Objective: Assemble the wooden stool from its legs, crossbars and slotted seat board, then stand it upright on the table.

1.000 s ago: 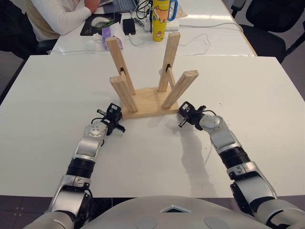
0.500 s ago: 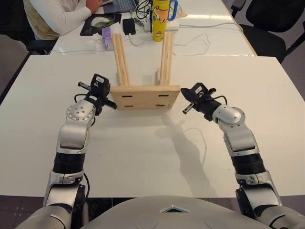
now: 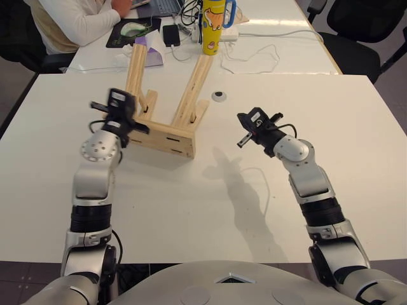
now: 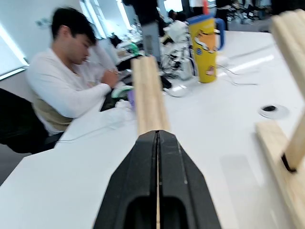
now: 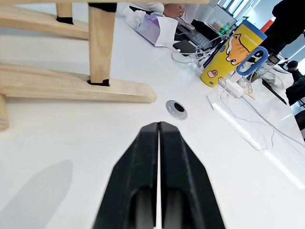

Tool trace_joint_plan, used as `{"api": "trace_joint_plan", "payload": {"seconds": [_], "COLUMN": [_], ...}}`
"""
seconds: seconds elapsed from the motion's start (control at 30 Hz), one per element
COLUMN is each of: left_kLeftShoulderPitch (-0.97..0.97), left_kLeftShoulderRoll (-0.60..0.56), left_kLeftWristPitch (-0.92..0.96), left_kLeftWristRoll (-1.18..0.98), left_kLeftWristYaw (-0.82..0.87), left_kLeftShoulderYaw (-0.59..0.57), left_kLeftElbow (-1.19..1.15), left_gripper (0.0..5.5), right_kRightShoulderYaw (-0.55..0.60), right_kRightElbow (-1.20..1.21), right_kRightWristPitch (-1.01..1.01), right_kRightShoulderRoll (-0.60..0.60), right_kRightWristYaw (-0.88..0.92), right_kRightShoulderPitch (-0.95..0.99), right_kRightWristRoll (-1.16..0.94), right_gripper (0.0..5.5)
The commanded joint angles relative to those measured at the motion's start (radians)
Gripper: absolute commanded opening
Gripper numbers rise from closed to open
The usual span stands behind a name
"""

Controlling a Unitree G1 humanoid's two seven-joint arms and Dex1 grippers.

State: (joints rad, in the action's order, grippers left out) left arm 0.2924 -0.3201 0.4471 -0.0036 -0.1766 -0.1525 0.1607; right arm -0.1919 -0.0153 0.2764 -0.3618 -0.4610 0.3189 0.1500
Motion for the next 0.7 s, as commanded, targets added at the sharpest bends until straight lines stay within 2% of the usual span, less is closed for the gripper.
{"api": "trace_joint_plan", "payload": {"seconds": [0.03,0.2,0.33,0.47,0.7], "left_kLeftShoulderPitch": [0.078,0.038,-0.009,-0.005,0.106], "left_kLeftShoulderRoll": [-0.052,-0.177,-0.230,-0.262,-0.250], "left_kLeftWristPitch": [-0.103,-0.178,-0.329,-0.533,-0.770], "left_kLeftWristRoll": [-0.038,0.009,0.025,0.084,0.251], "left_kLeftWristYaw": [0.047,-0.010,-0.125,-0.209,-0.163], "left_kLeftShoulderYaw": [-0.136,-0.137,-0.085,0.012,0.190], "left_kLeftElbow": [-0.058,-0.346,-0.579,-0.744,-0.971], "left_gripper": [0.01,0.01,0.01,0.01,0.01], "right_kRightShoulderYaw": [-0.024,-0.026,-0.027,-0.023,-0.051], "right_kRightElbow": [0.020,0.046,0.050,0.060,0.072], "right_kRightWristPitch": [0.017,0.042,0.050,0.065,0.109], "right_kRightShoulderRoll": [0.012,0.023,0.030,0.033,0.031], "right_kRightWristYaw": [0.017,0.017,0.012,0.002,-0.010], "right_kRightShoulderPitch": [-0.048,-0.059,-0.052,-0.050,-0.058], "right_kRightWristRoll": [0.015,0.010,0.008,-0.004,0.008], "right_gripper": [0.00,0.00,0.00,0.00,0.00]}}
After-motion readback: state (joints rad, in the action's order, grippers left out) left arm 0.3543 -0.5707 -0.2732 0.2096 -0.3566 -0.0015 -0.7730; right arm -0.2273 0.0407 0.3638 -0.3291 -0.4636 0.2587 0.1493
